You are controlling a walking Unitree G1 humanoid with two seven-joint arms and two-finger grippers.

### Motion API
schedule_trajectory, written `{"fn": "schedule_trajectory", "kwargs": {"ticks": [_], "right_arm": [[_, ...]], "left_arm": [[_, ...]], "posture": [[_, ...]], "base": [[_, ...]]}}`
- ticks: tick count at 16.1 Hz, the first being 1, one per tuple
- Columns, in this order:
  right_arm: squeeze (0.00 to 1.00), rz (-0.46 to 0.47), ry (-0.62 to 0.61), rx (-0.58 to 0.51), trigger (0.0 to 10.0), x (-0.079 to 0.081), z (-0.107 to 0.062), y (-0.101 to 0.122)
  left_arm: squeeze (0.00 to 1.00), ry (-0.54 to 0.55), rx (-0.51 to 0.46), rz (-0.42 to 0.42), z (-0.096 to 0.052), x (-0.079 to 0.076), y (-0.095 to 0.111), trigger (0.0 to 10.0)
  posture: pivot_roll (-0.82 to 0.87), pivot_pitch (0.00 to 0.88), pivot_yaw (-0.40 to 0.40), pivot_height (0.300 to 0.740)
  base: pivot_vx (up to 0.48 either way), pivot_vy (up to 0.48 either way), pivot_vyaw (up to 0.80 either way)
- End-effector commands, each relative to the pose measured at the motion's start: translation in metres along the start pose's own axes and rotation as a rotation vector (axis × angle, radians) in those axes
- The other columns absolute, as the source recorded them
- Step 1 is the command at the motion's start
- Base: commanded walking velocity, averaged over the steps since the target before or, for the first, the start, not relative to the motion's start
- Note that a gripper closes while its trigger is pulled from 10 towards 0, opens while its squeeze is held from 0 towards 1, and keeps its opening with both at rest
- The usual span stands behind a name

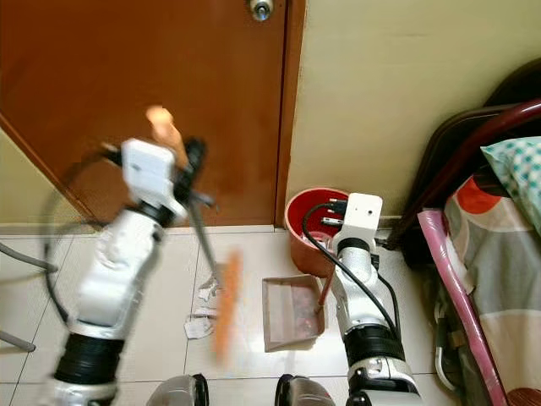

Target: Sweep floor

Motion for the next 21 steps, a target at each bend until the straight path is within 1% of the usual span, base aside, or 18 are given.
{"fn": "schedule_trajectory", "kwargs": {"ticks": [1, 2, 4, 5, 7, 8, 9, 10, 11, 12, 13, 14, 15, 17, 19, 21], "right_arm": [[0.0, -0.009, 0.003, -0.035, 10.0, 0.0, 0.004, 0.008], [0.0, -0.015, 0.006, -0.037, 10.0, -0.001, 0.004, 0.009], [0.0, -0.021, 0.005, -0.04, 10.0, -0.004, 0.004, 0.009], [0.0, -0.026, 0.005, -0.039, 10.0, -0.006, 0.002, 0.008], [0.0, -0.023, 0.005, -0.029, 10.0, -0.008, 0.002, 0.005], [0.0, -0.023, 0.004, -0.027, 10.0, -0.009, 0.002, 0.005], [0.0, -0.023, 0.004, -0.027, 10.0, -0.009, 0.003, 0.005], [0.0, -0.027, 0.007, -0.025, 10.0, -0.009, 0.003, 0.005], [0.0, -0.028, 0.007, -0.024, 10.0, -0.009, 0.003, 0.005], [0.0, -0.032, 0.009, -0.022, 10.0, -0.01, 0.003, 0.005], [0.0, -0.032, 0.009, -0.021, 10.0, -0.01, 0.003, 0.005], [0.0, -0.034, 0.01, -0.021, 10.0, -0.011, 0.003, 0.004], [0.0, -0.036, 0.009, -0.02, 10.0, -0.011, 0.003, 0.004], [0.0, -0.035, 0.009, -0.018, 10.0, -0.011, 0.003, 0.004], [0.0, -0.032, 0.01, -0.01, 10.0, -0.011, 0.002, 0.001], [0.0, -0.031, 0.012, -0.006, 10.0, -0.01, 0.002, 0.0]], "left_arm": [[0.0, 0.027, -0.028, 0.043, -0.004, 0.009, 0.005, 10.0], [0.0, 0.047, 0.005, 0.058, -0.01, 0.016, -0.003, 10.0], [0.0, 0.058, 0.034, 0.078, -0.019, 0.02, -0.011, 10.0], [0.0, 0.054, 0.055, 0.093, -0.026, 0.021, -0.017, 10.0], [0.0, 0.047, 0.081, 0.093, -0.031, 0.018, -0.027, 10.0], [0.0, 0.043, 0.098, 0.087, -0.032, 0.014, -0.035, 10.0], [0.0, 0.044, 0.11, 0.073, -0.031, 0.011, -0.04, 10.0], [0.0, 0.046, 0.121, 0.045, -0.029, 0.004, -0.045, 10.0], [0.0, 0.045, 0.121, 0.034, -0.027, 0.001, -0.046, 10.0], [0.0, 0.036, 0.114, 0.012, -0.022, -0.008, -0.045, 10.0], [0.0, 0.03, 0.106, 0.001, -0.02, -0.012, -0.044, 10.0], [0.0, 0.02, 0.081, -0.011, -0.013, -0.022, -0.038, 10.0], [0.0, 0.02, 0.067, -0.011, -0.011, -0.025, -0.035, 10.0], [0.0, 0.027, 0.04, 0.002, -0.007, -0.027, -0.03, 10.0], [0.0, 0.04, 0.023, 0.004, -0.004, -0.023, -0.025, 10.0], [0.0, 0.04, 0.011, -0.033, -0.002, -0.024, -0.023, 10.0]], "posture": [[0.05, 0.111, -0.012, 0.74], [0.05, 0.109, -0.019, 0.74], [0.04, 0.108, -0.026, 0.74], [0.03, 0.109, -0.031, 0.74], [0.03, 0.11, -0.037, 0.74], [0.02, 0.109, -0.04, 0.74], [0.01, 0.108, -0.042, 0.74], [0.01, 0.107, -0.044, 0.74], [0.01, 0.107, -0.044, 0.74], [0.0, 0.104, -0.047, 0.74], [0.0, 0.104, -0.047, 0.74], [-0.01, 0.105, -0.047, 0.74], [-0.01, 0.105, -0.047, 0.74], [-0.01, 0.105, -0.047, 0.74], [-0.02, 0.109, -0.043, 0.74], [-0.01, 0.109, -0.041, 0.74]], "base": [[0.0, 0.0, 0.0], [0.0, 0.0, 0.0], [0.0, 0.0, 0.0], [0.0, 0.0, 0.0], [0.0, 0.0, 0.0], [0.0, 0.0, 0.0], [0.0, 0.0, 0.0], [0.0, 0.0, 0.0], [0.0, 0.0, 0.0], [0.0, 0.0, 0.0], [0.0, 0.0, 0.0], [0.0, 0.0, 0.0], [0.0, 0.0, 0.0], [0.0, 0.0, 0.0], [0.0, 0.0, 0.0], [0.0, 0.0, 0.0]]}}
Point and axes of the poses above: a point about 5 cm out from each wrist's last joint towards the gripper, its own z axis pointing out of the wrist towards the gripper, its own y axis along the axis of the wrist's last joint, x = y × z, the point moved 2 cm from there along z, pointing out of the wrist towards the gripper, and after that the axes turned 2 degrees about z, right-handed, at the moved point
